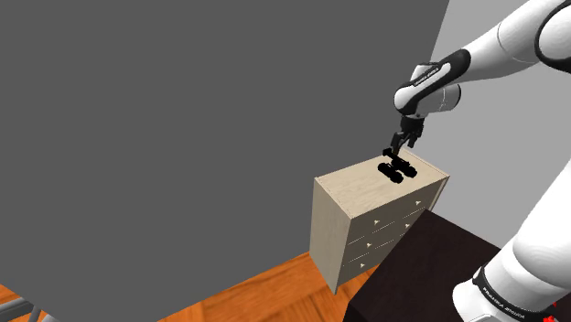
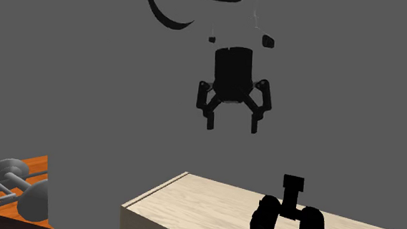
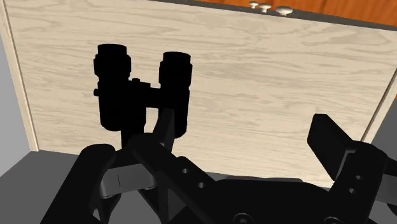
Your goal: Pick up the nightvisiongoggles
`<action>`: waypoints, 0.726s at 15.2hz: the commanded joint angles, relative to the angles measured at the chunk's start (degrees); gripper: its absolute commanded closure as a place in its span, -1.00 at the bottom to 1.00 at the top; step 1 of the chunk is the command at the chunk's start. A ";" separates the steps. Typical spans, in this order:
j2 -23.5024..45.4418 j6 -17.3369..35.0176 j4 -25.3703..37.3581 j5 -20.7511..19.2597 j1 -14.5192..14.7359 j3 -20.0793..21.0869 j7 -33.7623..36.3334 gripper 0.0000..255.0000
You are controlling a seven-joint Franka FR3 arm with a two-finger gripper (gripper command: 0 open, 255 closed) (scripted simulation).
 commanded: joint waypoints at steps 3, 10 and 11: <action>9.31 2.68 6.33 7.31 -3.34 0.54 -6.27 -1.00; 24.36 3.72 20.11 16.63 -11.51 4.24 -13.60 -1.00; 26.47 3.60 22.38 17.57 -12.70 4.78 -14.26 -1.00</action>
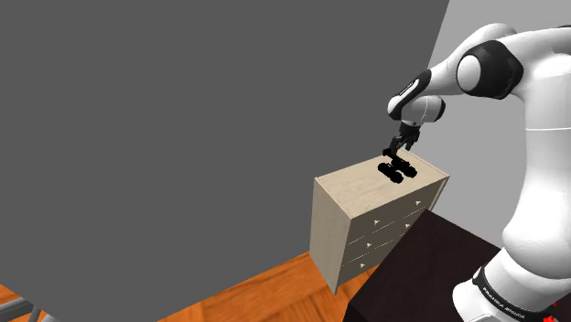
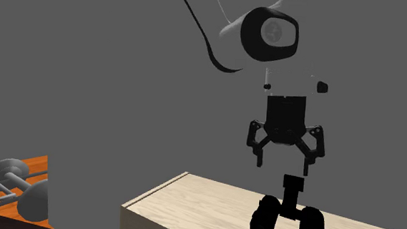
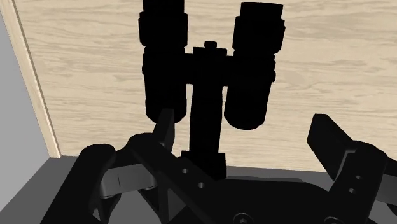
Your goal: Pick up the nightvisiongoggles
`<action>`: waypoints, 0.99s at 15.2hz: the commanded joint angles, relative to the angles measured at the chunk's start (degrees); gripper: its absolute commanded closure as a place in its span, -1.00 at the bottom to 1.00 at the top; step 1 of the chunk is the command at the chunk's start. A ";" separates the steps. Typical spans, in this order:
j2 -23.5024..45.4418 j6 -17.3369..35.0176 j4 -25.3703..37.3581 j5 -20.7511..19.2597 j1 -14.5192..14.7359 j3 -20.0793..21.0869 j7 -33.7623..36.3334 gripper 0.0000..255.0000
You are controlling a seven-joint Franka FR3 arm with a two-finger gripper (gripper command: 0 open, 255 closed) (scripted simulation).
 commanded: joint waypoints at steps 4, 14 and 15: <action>6.86 0.67 6.31 2.93 -3.48 1.94 -2.05 -1.00; 10.19 3.12 7.18 4.23 -4.37 3.20 -2.88 1.00; 10.20 3.13 7.19 4.23 -4.37 3.21 -2.89 1.00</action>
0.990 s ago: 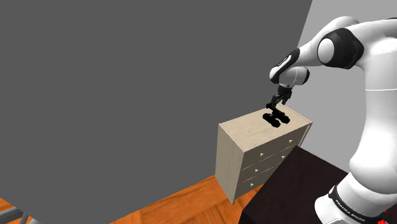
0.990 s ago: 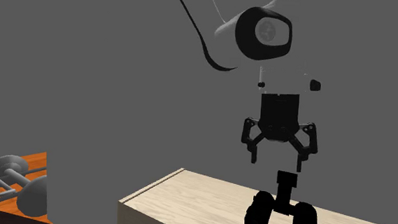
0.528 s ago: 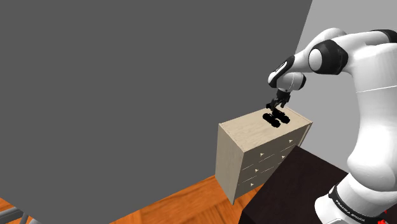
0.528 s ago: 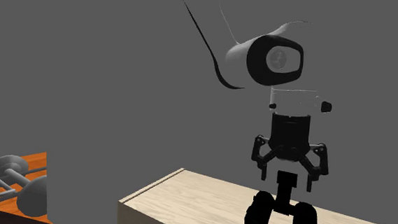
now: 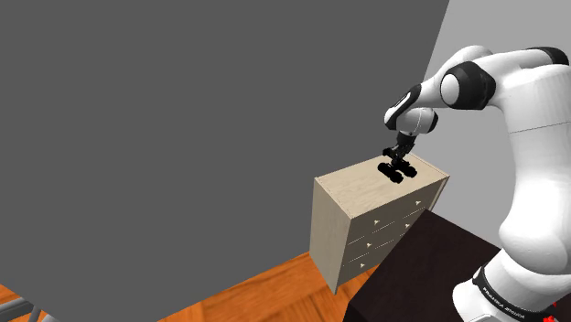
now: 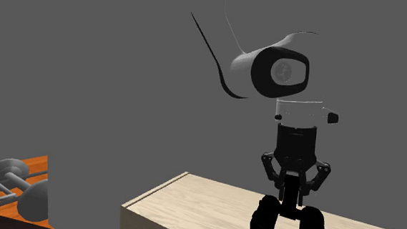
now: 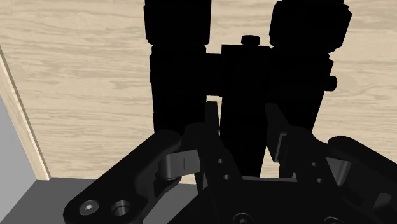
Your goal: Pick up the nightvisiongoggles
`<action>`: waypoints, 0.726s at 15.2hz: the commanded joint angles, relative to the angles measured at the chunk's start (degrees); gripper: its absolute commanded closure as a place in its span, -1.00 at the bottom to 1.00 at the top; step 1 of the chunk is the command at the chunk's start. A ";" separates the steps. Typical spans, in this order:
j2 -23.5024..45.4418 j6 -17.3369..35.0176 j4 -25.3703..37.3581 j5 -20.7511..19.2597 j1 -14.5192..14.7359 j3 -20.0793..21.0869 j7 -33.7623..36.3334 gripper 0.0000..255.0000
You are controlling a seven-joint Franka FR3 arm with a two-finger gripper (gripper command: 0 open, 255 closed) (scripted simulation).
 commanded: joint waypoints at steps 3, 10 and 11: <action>0.01 -0.01 -0.03 -0.01 0.01 0.00 0.01 1.00; -2.40 -1.73 -0.72 -0.92 0.63 -0.91 0.56 1.00; -2.98 -2.20 -0.82 -1.16 0.79 -1.14 0.73 1.00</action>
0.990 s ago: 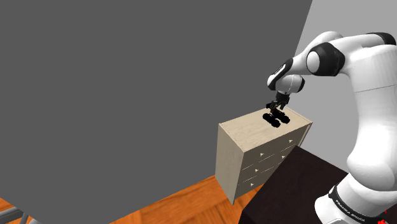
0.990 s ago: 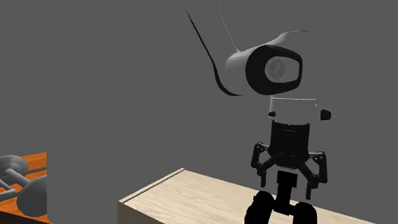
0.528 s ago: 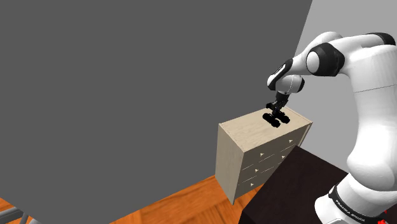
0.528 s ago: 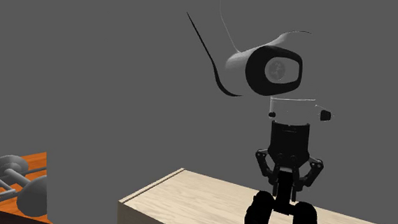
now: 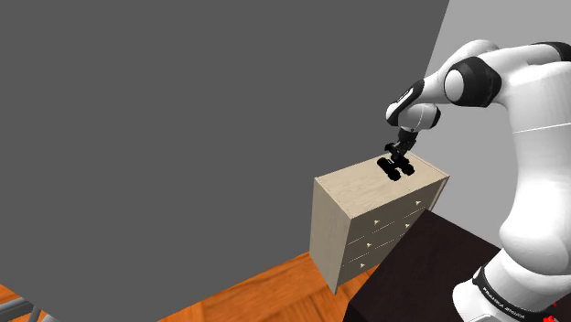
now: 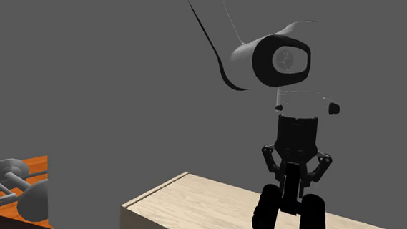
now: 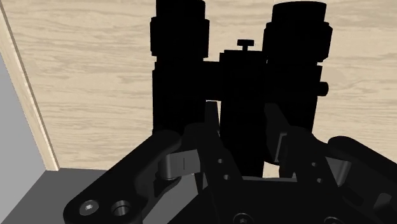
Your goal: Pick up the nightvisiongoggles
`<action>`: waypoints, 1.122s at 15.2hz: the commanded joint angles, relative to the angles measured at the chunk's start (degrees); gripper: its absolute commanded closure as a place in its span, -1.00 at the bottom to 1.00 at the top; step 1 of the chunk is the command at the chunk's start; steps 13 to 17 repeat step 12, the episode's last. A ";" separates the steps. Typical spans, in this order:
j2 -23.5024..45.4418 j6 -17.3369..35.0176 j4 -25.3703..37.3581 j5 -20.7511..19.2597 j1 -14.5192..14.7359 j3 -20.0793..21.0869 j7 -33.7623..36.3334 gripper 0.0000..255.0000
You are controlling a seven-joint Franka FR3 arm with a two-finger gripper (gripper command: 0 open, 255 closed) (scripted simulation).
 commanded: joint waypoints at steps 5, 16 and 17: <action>-3.41 -2.97 -0.34 -1.54 0.96 -1.35 1.08 1.00; -6.13 -5.59 -0.36 -2.88 1.70 -2.39 2.00 1.00; -6.13 -5.59 -0.36 -2.88 1.70 -2.39 2.00 1.00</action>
